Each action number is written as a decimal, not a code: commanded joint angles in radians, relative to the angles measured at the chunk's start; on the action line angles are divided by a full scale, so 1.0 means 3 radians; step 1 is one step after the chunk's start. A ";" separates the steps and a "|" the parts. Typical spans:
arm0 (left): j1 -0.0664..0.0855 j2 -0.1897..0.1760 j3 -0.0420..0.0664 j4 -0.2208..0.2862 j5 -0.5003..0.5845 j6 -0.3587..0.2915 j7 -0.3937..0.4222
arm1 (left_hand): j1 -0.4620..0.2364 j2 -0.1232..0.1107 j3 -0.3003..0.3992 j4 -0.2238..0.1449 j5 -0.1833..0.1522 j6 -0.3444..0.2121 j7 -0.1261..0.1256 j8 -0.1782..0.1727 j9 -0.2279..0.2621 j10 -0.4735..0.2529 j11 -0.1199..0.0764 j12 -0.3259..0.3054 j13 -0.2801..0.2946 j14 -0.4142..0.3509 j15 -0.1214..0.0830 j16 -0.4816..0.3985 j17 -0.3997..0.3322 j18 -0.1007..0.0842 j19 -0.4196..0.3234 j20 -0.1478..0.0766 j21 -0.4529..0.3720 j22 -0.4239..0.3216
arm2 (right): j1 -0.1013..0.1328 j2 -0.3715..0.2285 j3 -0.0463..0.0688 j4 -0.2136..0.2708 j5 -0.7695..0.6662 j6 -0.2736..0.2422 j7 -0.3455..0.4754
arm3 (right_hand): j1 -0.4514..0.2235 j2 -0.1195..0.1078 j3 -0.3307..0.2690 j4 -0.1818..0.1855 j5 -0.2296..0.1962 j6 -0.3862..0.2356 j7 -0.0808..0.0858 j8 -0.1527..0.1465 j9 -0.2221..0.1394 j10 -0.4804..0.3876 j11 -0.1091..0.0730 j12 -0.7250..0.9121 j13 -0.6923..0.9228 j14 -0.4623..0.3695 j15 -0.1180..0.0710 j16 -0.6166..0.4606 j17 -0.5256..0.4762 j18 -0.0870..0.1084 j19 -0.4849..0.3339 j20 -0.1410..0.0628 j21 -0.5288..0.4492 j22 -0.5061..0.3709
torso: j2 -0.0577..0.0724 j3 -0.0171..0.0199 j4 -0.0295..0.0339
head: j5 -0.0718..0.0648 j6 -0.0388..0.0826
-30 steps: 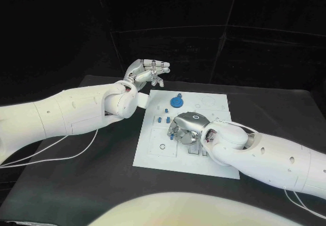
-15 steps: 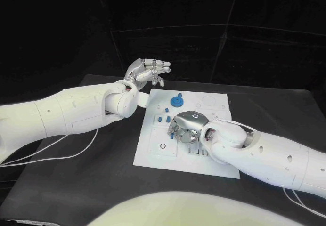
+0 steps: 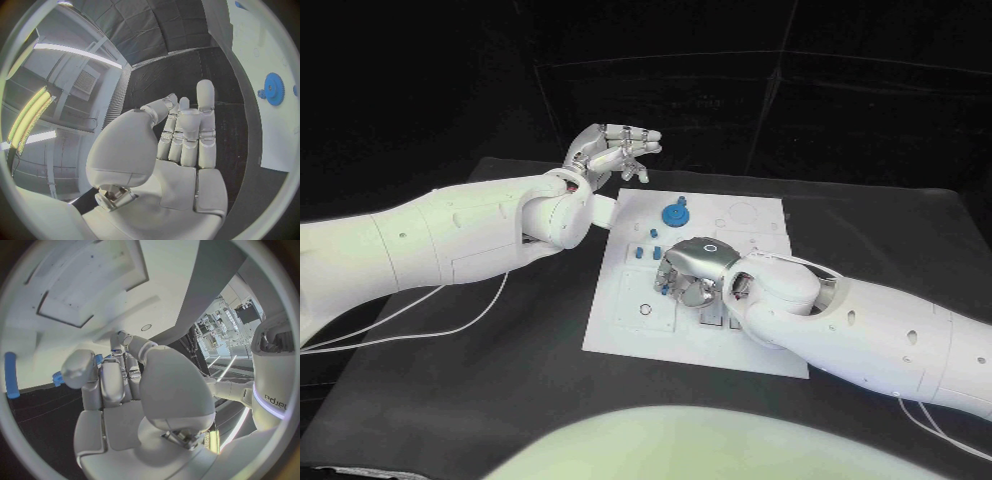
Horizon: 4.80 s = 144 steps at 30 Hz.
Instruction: Assemble the parts on the task board
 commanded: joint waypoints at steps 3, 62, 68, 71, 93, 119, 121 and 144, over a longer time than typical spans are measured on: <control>0.0006 0.0002 0.0002 -0.0005 0.0008 0.0045 0.0000 | -0.0009 -0.0012 -0.0021 0.0007 0.0019 -0.0025 -0.0009 -0.0014 -0.0005 -0.0026 -0.0007 0.0020 -0.0003 -0.0004 0.0011 0.0019 0.0003 0.0017 -0.0015 0.0001 -0.0019 -0.0005 | -0.0003 -0.0008 -0.0005 0.0010 -0.0045 0.0119 -0.0021 | -0.0043 0.0007 0.0014 0.0008 0.0015 -0.0001 0.0015 0.0020 -0.0002 0.0029 0.0002 -0.0022 0.0006 0.0135 -0.0004 0.0019 0.0004 -0.0049 0.0002 0.0004 0.0014 0.0008 | -0.0001 0.0001 0.0000 | -0.0001 0.0003; 0.0005 0.0006 0.0001 -0.0041 0.0008 0.0112 -0.0060 | -0.0011 -0.0010 -0.0026 0.0010 0.0019 -0.0034 -0.0006 -0.0015 -0.0004 -0.0038 -0.0003 0.0023 -0.0004 0.0000 0.0015 0.0027 0.0008 0.0017 -0.0011 0.0005 -0.0019 -0.0005 | 0.0433 -0.0887 0.0100 0.0296 0.0351 0.0314 -0.0380 | -0.0086 -0.0188 -0.1180 0.0280 0.0339 -0.0731 0.0036 -0.0135 -0.0023 -0.1224 0.0180 0.0129 -0.0028 -0.0016 0.0137 -0.0247 -0.0529 0.0084 -0.0270 0.0120 -0.0556 -0.0803 | 0.0000 0.0000 -0.0001 | -0.0148 0.0155; 0.0005 0.0009 0.0000 -0.0050 0.0008 0.0115 -0.0061 | -0.0009 -0.0006 -0.0026 0.0009 0.0020 -0.0034 -0.0007 -0.0014 -0.0003 -0.0040 -0.0004 0.0026 -0.0004 0.0000 0.0015 0.0028 0.0006 0.0017 -0.0010 0.0005 -0.0019 -0.0006 | 0.0433 -0.0831 0.0098 0.0247 0.0331 0.0531 -0.0383 | -0.0021 -0.0139 -0.1316 0.0350 0.0375 -0.0740 0.0041 -0.0134 -0.0022 -0.1252 0.0174 0.0232 -0.0024 -0.0046 0.0133 -0.0326 -0.0654 0.0104 -0.0298 0.0118 -0.0658 -0.0937 | -0.0001 0.0002 -0.0003 | -0.0143 0.0145; 0.0005 0.0011 0.0000 -0.0051 0.0008 0.0117 -0.0061 | -0.0009 -0.0006 -0.0026 0.0009 0.0020 -0.0034 -0.0007 -0.0014 -0.0003 -0.0040 -0.0004 0.0026 -0.0004 0.0000 0.0015 0.0028 0.0006 0.0017 -0.0010 0.0005 -0.0019 -0.0006 | 0.0433 -0.0810 0.0097 0.0232 0.0329 0.0560 -0.0375 | 0.0005 -0.0095 -0.1327 0.0360 0.0379 -0.0715 0.0050 -0.0124 -0.0018 -0.1178 0.0155 0.0300 -0.0015 -0.0033 0.0117 -0.0320 -0.0651 0.0103 -0.0279 0.0110 -0.0654 -0.0926 | -0.0001 -0.0002 0.0000 | -0.0146 0.0145; 0.0005 0.0022 0.0000 -0.0063 0.0008 0.0128 -0.0066 | -0.0007 -0.0004 -0.0026 0.0009 0.0020 -0.0034 -0.0007 -0.0013 -0.0003 -0.0041 -0.0004 0.0028 -0.0004 0.0001 0.0016 0.0032 0.0011 0.0017 -0.0009 0.0006 -0.0019 -0.0006 | 0.0416 -0.0643 0.0095 0.0084 0.0334 0.0556 -0.0310 | 0.0066 0.0047 -0.0815 0.0389 0.0287 -0.0368 0.0082 -0.0077 -0.0016 -0.0389 0.0077 0.0151 -0.0056 0.0056 0.0049 -0.0233 -0.0547 0.0049 -0.0089 0.0051 -0.0472 -0.0668 | -0.0001 0.0001 -0.0005 | -0.0146 0.0134; 0.0005 0.0007 0.0000 -0.0059 0.0008 0.0128 -0.0077 | -0.0007 -0.0004 -0.0026 0.0009 0.0020 -0.0034 -0.0007 -0.0013 -0.0003 -0.0041 -0.0004 0.0028 -0.0004 0.0001 0.0016 0.0032 0.0011 0.0017 -0.0009 0.0006 -0.0019 -0.0006 | 0.0392 -0.0671 0.0094 0.0165 0.0228 0.0063 -0.0312 | 0.0070 0.0030 -0.0436 0.0334 0.0144 -0.0156 0.0044 -0.0068 -0.0007 -0.0098 0.0032 -0.0052 -0.0040 0.0106 0.0016 -0.0037 -0.0308 0.0002 0.0003 0.0022 -0.0244 -0.0352 | -0.0006 0.0004 -0.0007 | -0.0142 0.0122; 0.0005 0.0006 0.0000 -0.0060 0.0008 0.0129 -0.0077 | -0.0007 -0.0004 -0.0026 0.0009 0.0020 -0.0034 -0.0007 -0.0013 -0.0003 -0.0041 -0.0004 0.0028 -0.0004 0.0001 0.0016 0.0032 0.0011 0.0017 -0.0009 0.0006 -0.0019 -0.0006 | 0.0392 -0.0701 0.0095 0.0202 0.0226 -0.0029 -0.0292 | 0.0066 0.0028 -0.0417 0.0330 0.0140 -0.0145 0.0041 -0.0067 -0.0007 -0.0083 0.0028 -0.0059 -0.0039 0.0108 0.0013 -0.0025 -0.0295 -0.0003 0.0010 0.0019 -0.0223 -0.0323 | -0.0007 0.0002 -0.0008 | -0.0145 0.0124; 0.0005 0.0012 0.0000 -0.0058 0.0008 0.0137 -0.0079 | -0.0004 0.0001 -0.0026 0.0009 0.0020 -0.0036 -0.0006 -0.0012 -0.0002 -0.0044 -0.0003 0.0032 -0.0004 0.0001 0.0016 0.0034 0.0010 0.0018 -0.0008 0.0007 -0.0019 -0.0006 | 0.0387 -0.0775 0.0099 0.0768 0.0761 -0.0382 0.0143 | 0.0053 0.0005 -0.0358 0.0311 0.0137 -0.0142 0.0047 -0.0085 -0.0014 -0.0073 0.0031 -0.0101 -0.0042 0.0107 0.0013 -0.0009 -0.0283 -0.0009 0.0013 0.0013 -0.0191 -0.0284 | -0.0003 -0.0004 -0.0003 | -0.0127 0.0124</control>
